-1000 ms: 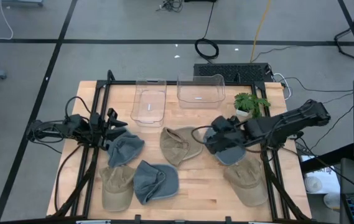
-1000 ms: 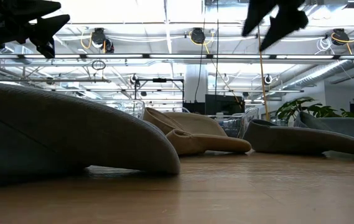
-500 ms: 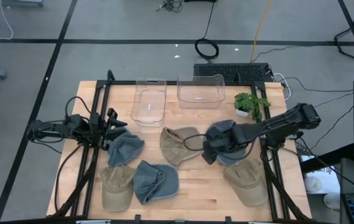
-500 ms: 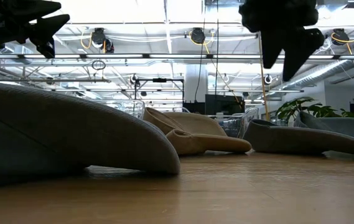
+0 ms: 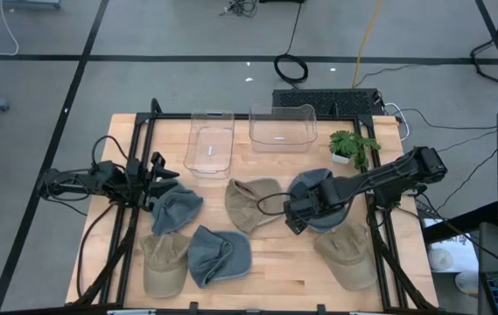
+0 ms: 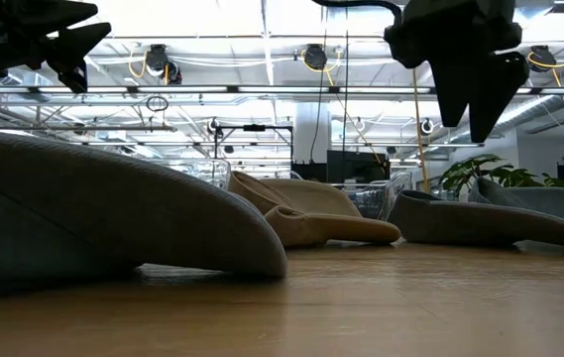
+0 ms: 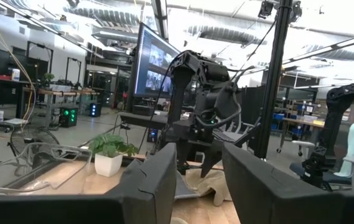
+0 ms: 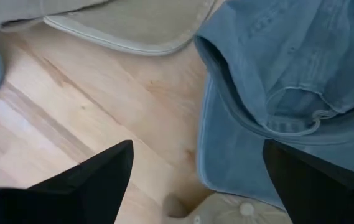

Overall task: Pick & Place hat
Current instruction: Put the top right blue cap into the right transparent bin

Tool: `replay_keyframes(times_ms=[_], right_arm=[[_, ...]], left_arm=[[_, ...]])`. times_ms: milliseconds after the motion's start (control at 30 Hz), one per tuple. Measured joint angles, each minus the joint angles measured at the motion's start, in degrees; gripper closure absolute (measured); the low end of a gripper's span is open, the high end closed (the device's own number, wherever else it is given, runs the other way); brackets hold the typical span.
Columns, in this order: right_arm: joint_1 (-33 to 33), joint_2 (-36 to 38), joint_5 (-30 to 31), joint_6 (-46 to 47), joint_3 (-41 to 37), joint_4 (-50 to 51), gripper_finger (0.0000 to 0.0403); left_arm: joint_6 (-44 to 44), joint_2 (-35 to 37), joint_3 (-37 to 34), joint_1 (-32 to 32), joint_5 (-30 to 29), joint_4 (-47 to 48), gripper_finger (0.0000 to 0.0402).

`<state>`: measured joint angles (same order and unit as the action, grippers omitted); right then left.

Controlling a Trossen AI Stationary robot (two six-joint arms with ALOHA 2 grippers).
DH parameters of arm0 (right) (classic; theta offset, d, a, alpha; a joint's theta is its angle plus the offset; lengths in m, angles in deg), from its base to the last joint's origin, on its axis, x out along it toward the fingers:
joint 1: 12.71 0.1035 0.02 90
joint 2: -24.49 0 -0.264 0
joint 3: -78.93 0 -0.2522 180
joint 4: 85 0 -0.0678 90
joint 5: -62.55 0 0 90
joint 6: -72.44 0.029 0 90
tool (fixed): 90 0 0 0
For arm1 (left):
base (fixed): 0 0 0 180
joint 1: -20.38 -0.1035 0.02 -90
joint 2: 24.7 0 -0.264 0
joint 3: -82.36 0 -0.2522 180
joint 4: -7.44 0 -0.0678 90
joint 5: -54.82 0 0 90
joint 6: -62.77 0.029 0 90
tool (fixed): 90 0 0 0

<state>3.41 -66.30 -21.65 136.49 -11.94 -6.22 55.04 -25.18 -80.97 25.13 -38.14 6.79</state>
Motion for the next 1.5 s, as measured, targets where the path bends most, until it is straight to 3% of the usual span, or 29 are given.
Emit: replay_keyframes(times_ms=[233, 567, 733, 1067, 1500], right_arm=[[0.1, -0.1, 0.1, 1.5, -1.8, 0.2, 0.0057], [0.1, -0.1, -4.6, 4.2, -12.8, -15.3, 0.0057], [0.7, -0.1, -4.4, 6.1, -15.3, -17.3, 0.0057], [2.8, -6.1, -3.6, 5.7, -14.9, -17.9, 0.0057], [2.8, -7.9, -1.3, 2.9, -14.8, -16.5, 0.0058]], left_arm=[[0.0, 0.0, 0.0, 0.0, 0.0, 0.0, 0.0253], [0.0, 0.0, 0.0, 0.0, 0.0, 0.0, 0.0265], [0.0, 0.0, 0.0, 0.0, 0.0, 0.0, 0.0259], [0.0, 0.0, 0.0, 0.0, 0.0, 0.0, 0.0259], [0.0, 0.0, 0.0, 0.0, 0.0, 0.0, 0.0253]])
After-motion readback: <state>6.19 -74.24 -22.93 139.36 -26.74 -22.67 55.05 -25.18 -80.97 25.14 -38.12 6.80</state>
